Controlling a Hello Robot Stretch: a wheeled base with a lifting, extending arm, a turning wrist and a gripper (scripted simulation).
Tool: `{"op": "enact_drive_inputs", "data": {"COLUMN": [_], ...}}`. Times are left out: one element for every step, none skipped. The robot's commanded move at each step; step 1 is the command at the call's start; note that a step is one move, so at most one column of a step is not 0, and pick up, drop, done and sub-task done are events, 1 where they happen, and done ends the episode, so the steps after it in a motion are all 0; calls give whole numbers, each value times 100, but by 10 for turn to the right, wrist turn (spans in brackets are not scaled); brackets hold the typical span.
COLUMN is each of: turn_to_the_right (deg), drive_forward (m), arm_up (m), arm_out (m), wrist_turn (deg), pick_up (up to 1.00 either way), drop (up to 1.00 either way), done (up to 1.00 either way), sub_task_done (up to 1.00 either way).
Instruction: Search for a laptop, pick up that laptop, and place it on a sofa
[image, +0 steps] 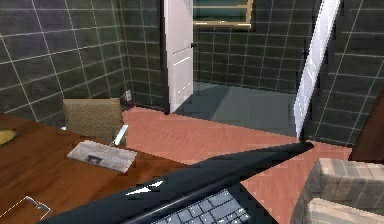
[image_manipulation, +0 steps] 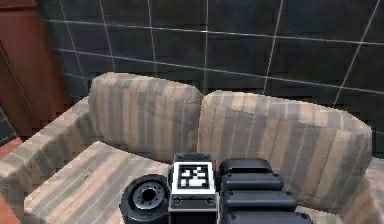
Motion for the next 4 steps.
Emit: {"op": "enact_drive_inputs", "data": {"turn_to_the_right": [360,0,450,60], "drive_forward": [0,10,0,0], "arm_up": [0,0,0,0], "arm_out": [0,0,0,0], "wrist_turn": [0,0,0,0], "pick_up": [0,0,0,0], "drop": [0,0,0,0], "done": [0,0,0,0], "sub_task_done": [0,0,0,0]}}
